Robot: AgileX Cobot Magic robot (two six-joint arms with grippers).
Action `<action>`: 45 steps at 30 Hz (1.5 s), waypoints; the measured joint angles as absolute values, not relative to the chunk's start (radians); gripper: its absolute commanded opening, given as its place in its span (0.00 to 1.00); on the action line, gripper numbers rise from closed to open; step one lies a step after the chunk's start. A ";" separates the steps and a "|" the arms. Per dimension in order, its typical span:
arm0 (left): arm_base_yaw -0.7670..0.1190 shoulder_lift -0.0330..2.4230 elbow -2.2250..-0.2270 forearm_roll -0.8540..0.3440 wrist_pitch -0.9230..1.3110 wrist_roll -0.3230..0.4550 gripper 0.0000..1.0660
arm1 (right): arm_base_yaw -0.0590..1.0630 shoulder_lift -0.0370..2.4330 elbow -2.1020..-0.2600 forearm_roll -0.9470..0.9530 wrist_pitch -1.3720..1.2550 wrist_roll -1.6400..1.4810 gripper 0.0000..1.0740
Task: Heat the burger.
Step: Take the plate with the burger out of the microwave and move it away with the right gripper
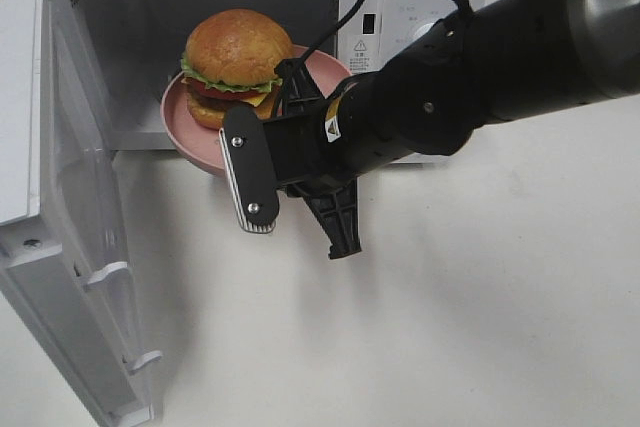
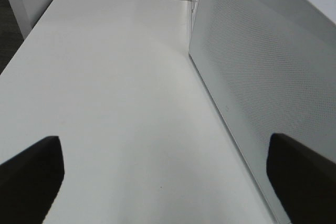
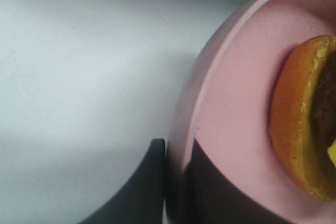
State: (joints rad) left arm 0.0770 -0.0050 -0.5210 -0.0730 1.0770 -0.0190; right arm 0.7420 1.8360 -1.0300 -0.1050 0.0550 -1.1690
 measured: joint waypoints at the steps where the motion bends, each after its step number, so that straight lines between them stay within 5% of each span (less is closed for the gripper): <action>1: 0.077 -0.005 -0.521 -0.073 1.077 -0.019 0.92 | 0.742 1.827 -1.015 -0.104 0.047 -1.169 0.00; 45: 0.077 -0.005 -0.521 -0.073 1.077 -0.019 0.92 | 0.851 1.377 -0.602 -0.099 0.119 -1.063 0.00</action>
State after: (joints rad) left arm 0.0770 -0.0050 -0.5210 -0.0730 1.0770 -0.0190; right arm 0.8510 1.3770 -0.6020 -0.0990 0.1190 -1.0630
